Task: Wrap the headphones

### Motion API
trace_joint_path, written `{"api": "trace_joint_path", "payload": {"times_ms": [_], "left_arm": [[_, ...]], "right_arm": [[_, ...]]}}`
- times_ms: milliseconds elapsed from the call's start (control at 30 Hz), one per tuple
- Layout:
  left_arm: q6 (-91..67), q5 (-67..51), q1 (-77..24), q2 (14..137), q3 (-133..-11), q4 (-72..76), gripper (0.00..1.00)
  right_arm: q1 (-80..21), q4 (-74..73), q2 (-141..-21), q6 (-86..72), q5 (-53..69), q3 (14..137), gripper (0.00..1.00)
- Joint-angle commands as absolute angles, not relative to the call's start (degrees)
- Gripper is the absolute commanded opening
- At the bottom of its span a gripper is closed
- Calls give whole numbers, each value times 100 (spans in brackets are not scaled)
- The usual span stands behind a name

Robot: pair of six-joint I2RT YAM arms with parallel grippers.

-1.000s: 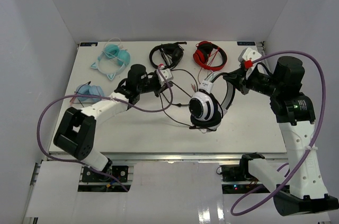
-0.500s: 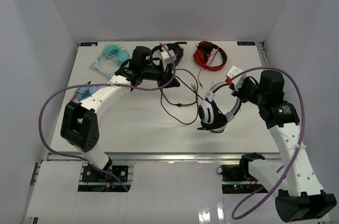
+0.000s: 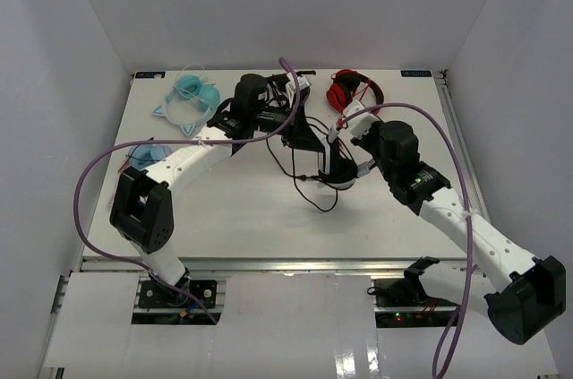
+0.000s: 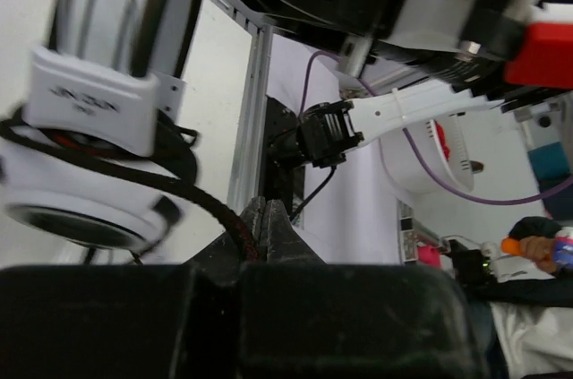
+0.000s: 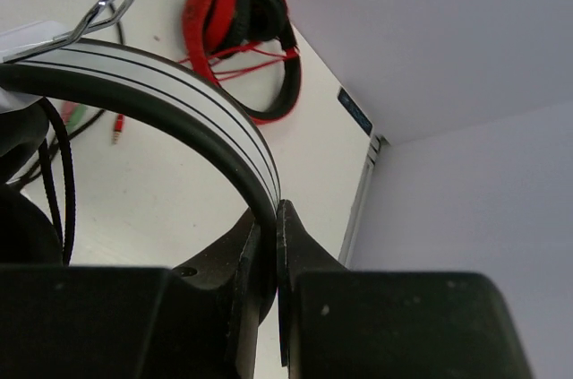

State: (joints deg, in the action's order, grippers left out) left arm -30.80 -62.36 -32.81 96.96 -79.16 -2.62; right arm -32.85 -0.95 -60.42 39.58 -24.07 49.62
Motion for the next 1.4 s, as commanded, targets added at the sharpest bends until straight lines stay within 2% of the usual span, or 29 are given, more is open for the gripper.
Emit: {"api": "trace_joint_path", "payload": {"times_ms": [0, 233, 300, 433, 533, 700, 800, 900, 1100, 1233, 1267, 1333, 1367], "left_arm": [[-4751, -6412, -3386, 9099, -7352, 1282, 3], [-5802, -5746, -3763, 9064, -6794, 2428, 6], [-5803, -5486, -3947, 9139, -6827, 2354, 10], [-4896, -5026, -4315, 9138, -6945, 1752, 22], [-4092, -4564, -4611, 8861, -6684, 1535, 34], [-2022, -2961, -5419, 8224, -5887, 1160, 47], [-1244, -2183, -5714, 8144, -5390, 1593, 52], [-786, -1568, -5854, 8292, -4729, 2475, 54], [-226, -907, -5871, 9105, -3773, 5182, 54], [-41, -576, -5858, 9707, -3647, 5848, 52], [-18, -541, -5840, 9838, -3666, 5882, 47], [165, -499, -5763, 9979, -3661, 5968, 28], [166, -530, -5675, 9997, -3643, 5973, 25]], "right_arm": [[-3308, 1587, -6381, 3095, -3683, 5307, 8], [-3287, 3, -7139, 989, -2394, 6507, 8], [-3254, -300, -7290, 619, -2092, 6742, 8], [-2812, -570, -7451, -10, -1382, 7096, 8], [-2360, -922, -7575, -549, -801, 7556, 8], [-1880, -1405, -7614, -1175, 124, 8112, 8], [-1747, -1541, -7524, -1490, 549, 8248, 8], [-1517, -1619, -7373, -1852, 1082, 8324, 8], [-866, -1647, -7107, -2581, 2341, 8421, 8], [-474, -1618, -6958, -3039, 3142, 8455, 8], [-348, -1582, -6909, -3103, 3394, 8438, 8], [-157, -1458, -6783, -3148, 4055, 8369, 8], [-108, -1374, -6729, -3077, 4282, 8298, 8]]}}
